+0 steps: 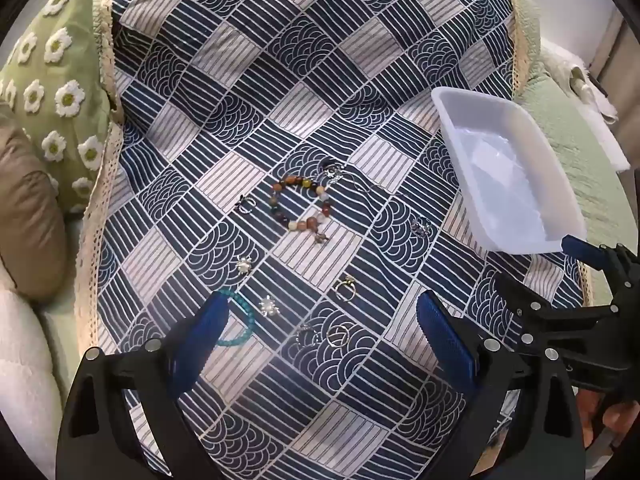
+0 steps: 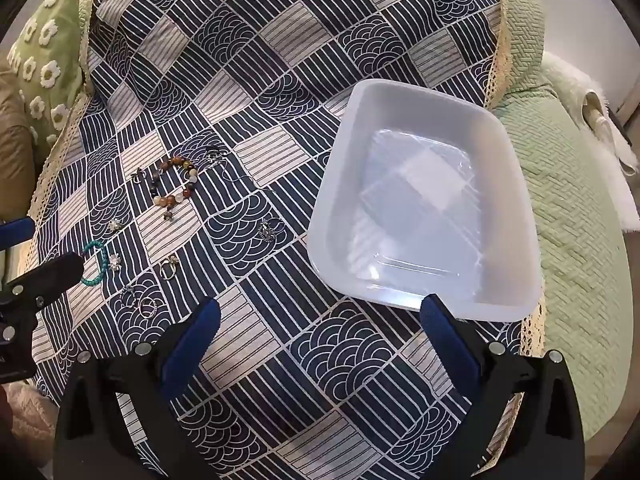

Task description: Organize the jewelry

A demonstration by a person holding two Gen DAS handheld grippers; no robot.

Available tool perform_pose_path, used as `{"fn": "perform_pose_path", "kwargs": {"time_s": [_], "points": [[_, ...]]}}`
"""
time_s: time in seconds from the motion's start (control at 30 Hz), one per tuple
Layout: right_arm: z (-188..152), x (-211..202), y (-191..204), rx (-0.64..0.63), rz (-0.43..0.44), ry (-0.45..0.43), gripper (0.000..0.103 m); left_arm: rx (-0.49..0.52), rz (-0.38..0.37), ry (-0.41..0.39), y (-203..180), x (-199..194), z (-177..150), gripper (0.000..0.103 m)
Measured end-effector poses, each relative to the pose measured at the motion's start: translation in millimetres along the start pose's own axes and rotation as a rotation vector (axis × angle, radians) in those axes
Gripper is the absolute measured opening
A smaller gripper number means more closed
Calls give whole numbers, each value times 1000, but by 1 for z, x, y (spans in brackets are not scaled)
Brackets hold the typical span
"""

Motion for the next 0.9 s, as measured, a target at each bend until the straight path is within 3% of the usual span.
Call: {"fn": "perform_pose_path", "kwargs": {"time_s": [0.9], "points": [[-1, 5, -2, -3, -12, 12, 98, 4, -17, 11, -6, 2, -1, 91]]}}
Point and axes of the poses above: each gripper's, at about its wrist camera, not at the fingertips, and x roughly the way its jaws point, y to its left, z to its top, the point moved 1 cm from there along x, roughly the way its jaws point, and after that the axes turned 6 degrees about x, right-handed, at the moved point
